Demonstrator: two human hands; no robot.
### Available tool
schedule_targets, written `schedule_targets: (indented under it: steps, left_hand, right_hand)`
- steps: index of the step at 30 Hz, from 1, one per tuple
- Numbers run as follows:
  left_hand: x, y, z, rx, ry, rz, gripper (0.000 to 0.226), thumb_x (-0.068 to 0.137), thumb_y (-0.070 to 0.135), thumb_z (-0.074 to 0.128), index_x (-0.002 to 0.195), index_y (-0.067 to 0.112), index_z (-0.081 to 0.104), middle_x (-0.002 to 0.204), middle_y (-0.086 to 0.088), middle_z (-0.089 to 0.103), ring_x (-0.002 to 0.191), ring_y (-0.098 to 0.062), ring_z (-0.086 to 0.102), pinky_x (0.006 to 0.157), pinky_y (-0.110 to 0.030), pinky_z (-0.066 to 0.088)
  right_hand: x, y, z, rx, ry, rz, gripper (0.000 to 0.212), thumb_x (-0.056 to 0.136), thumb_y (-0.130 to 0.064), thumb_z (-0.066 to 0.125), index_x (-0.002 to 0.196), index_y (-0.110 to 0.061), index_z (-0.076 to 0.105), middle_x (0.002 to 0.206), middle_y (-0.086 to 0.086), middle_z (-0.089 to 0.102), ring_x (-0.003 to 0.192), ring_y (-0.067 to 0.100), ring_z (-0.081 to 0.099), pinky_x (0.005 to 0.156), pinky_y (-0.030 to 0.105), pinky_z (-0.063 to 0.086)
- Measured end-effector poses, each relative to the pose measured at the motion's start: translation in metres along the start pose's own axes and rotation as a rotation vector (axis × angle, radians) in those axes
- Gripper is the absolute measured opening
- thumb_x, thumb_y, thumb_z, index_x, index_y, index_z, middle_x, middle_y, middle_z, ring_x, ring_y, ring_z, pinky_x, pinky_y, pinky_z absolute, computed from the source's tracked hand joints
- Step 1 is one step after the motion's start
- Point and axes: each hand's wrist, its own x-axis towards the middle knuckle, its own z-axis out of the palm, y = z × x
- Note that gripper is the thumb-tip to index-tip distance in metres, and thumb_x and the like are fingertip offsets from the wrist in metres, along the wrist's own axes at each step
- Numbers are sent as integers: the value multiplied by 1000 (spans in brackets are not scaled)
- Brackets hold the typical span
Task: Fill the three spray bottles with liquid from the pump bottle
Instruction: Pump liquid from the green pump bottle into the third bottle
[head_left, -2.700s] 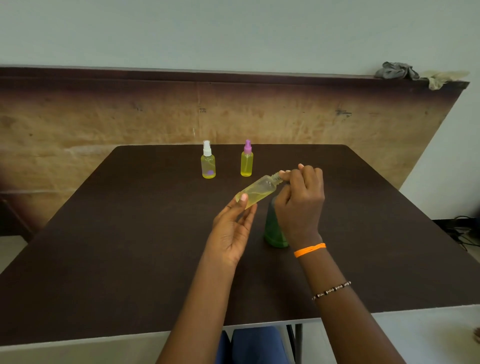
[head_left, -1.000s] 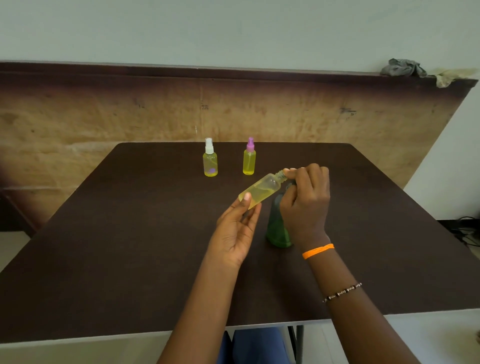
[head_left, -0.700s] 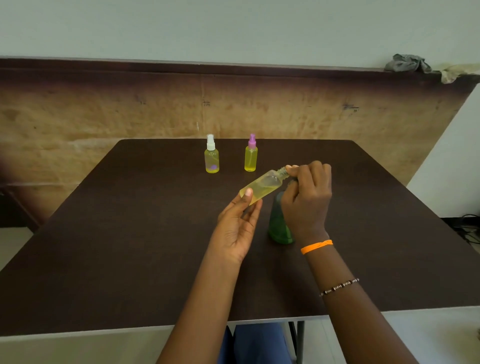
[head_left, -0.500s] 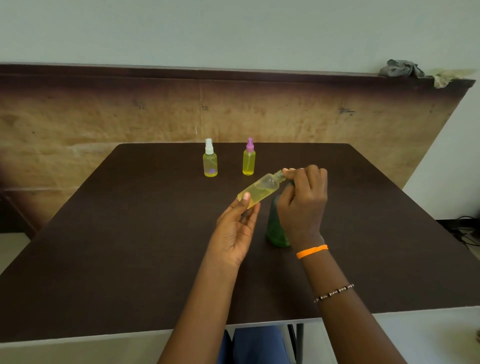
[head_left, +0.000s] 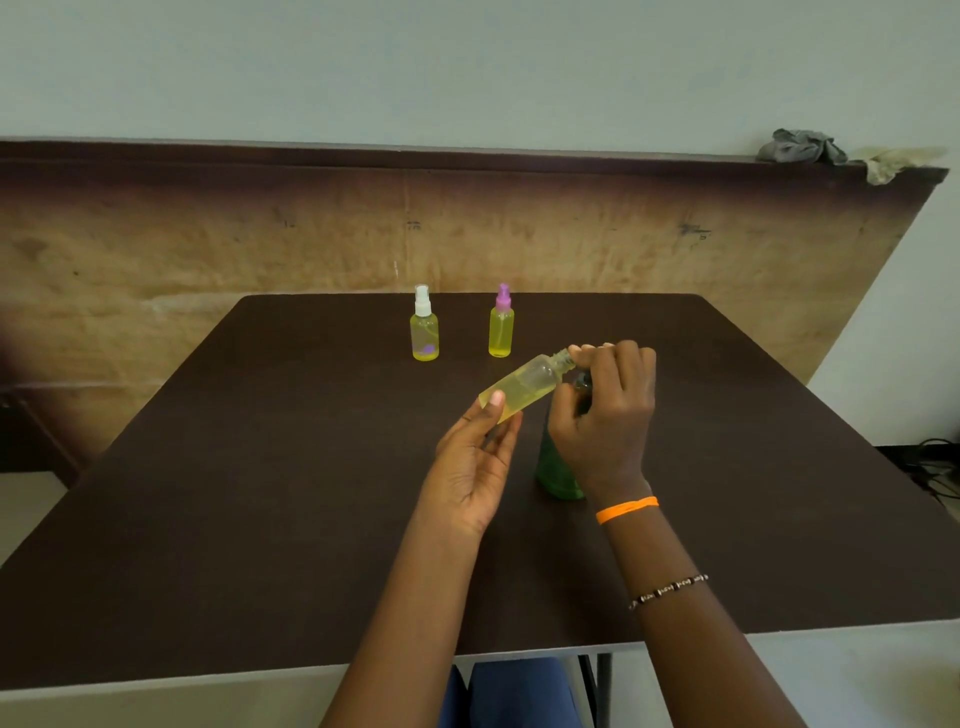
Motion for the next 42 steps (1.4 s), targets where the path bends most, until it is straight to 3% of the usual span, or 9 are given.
schedule_targets:
  steps: [6,13,16,21,26,31,36,42]
  left_hand:
    - [-4,0,4,3,-8,9,7,86,0,57,92,2,60,99,-11,66,100,-19,62,93,-30,49]
    - [0,0,0,10,10,12,7,86,0,57,92,2,60,98,-10,66,96,-18,63,92,-30,49]
    - [-1,-1,-1,-16,1,-2,8,86,0,57,94,1,59,102,-11,64,98,-19,62,93,-31,48]
    - [-5,-1,2,-28,-8,-1,8,86,-1,57,94,1,59,102,-11,64,99,-19,62,94,-33,47]
    - [-1,-1,0,-25,-2,-4,9,86,0,57,95,2,59,101,-11,65,98,-18,63,89,-30,51]
    - [-2,1,0,-25,-3,-9,11,85,-1,58,96,1,60,103,-12,65,101,-20,62,89,-30,52]
    - [-2,1,1,-17,-20,-4,11,85,0,58,95,1,60,102,-11,65,98,-18,63,84,-28,53]
    - [1,-1,-1,-20,2,-9,10,85,0,58,95,1,60,106,-12,64,103,-20,61,84,-28,53]
  right_hand:
    - [16,-8,-11,-25,-62,54,19,77,-15,46,74,-2,58,74,10,51,73,19,41,64,19,30]
    - [-9,1,-1,-37,0,-42,30,73,0,47,95,9,66,86,20,60,79,33,53,80,42,48]
    - [-7,-3,-4,-37,-27,-18,30,73,-1,48,95,7,66,86,19,60,78,33,52,81,38,47]
    - [10,-11,-14,-23,-55,20,25,76,-7,43,82,3,65,76,13,54,74,24,46,63,28,39]
    - [-4,-5,-5,-69,-23,7,31,77,3,41,94,7,67,84,19,59,77,34,52,84,37,47]
    - [-4,-1,-6,-101,-64,-6,31,77,0,41,95,6,65,86,20,58,80,36,53,85,36,46]
    - [8,-6,-12,-102,-81,-73,27,77,-5,40,86,5,64,81,17,56,79,23,41,67,31,41]
    - [-7,6,0,-49,-7,-43,29,75,0,44,93,9,65,88,22,60,81,37,54,84,38,45]
